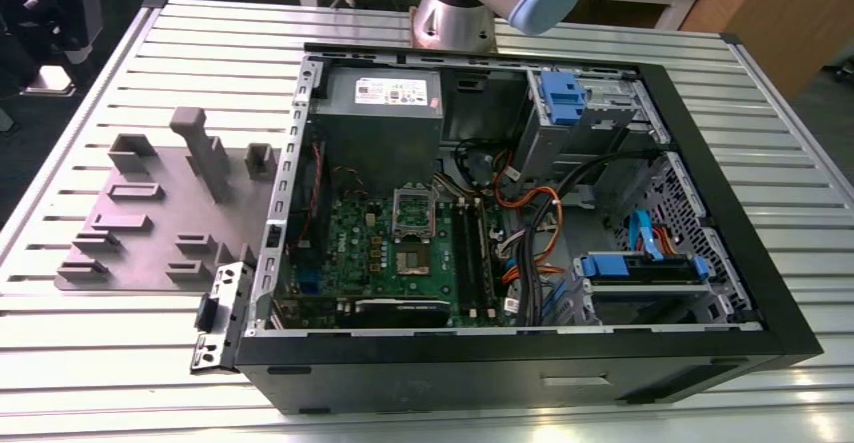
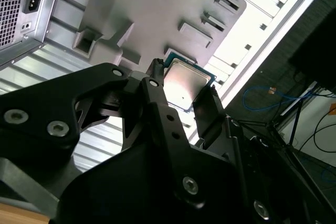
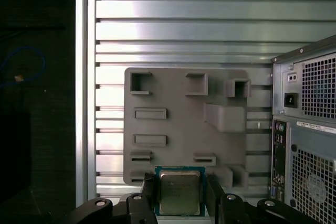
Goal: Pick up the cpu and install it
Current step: 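Pick up the cpu and move it towards the insertion slot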
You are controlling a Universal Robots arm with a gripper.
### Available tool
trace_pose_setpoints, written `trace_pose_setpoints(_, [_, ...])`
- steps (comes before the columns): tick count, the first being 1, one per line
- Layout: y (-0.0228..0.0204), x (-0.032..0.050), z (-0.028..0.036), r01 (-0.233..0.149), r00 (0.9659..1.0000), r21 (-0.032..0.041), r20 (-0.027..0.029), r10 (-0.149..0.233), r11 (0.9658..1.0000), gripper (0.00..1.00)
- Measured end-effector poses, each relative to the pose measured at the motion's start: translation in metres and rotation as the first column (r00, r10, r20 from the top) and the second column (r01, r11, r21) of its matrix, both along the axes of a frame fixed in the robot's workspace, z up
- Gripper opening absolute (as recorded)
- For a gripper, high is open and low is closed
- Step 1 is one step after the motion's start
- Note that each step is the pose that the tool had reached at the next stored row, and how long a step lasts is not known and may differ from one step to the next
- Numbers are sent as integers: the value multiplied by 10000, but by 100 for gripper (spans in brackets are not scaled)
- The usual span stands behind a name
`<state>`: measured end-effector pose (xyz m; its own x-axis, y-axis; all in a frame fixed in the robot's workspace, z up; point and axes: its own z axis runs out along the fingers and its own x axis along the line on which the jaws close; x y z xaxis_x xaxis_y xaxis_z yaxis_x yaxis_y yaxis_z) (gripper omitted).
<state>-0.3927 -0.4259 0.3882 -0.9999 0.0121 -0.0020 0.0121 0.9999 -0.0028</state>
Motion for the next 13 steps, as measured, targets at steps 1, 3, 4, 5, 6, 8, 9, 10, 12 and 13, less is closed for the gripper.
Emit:
trace_pose_setpoints(1, [-1,12,-1,0,10000,1,0,0,10000,47])
trace_pose_setpoints(3, [-1,35,0,2,10000,1,-1,-2,10000,47])
trace_pose_setpoints(4, [-2,41,-1,2,10000,1,-1,-2,10000,47])
trace_pose_setpoints(5, [-2,43,-1,3,10000,1,0,-3,10000,47])
trace_pose_setpoints(6, [-3,44,-1,4,10000,2,0,-4,10000,47])
trace_pose_setpoints(8, [-8,47,0,2,10000,0,-2,-2,10000,47])
trace_pose_setpoints(9, [-11,48,0,2,10000,0,-2,-2,10000,47])
trace_pose_setpoints(10, [-13,50,0,2,10000,0,-2,-2,10000,47])
trace_pose_setpoints(12, [-16,58,-1,2,10000,2,0,-2,10000,47])
trace_pose_setpoints(13, [-16,63,0,2,10000,1,-1,-2,10000,47])
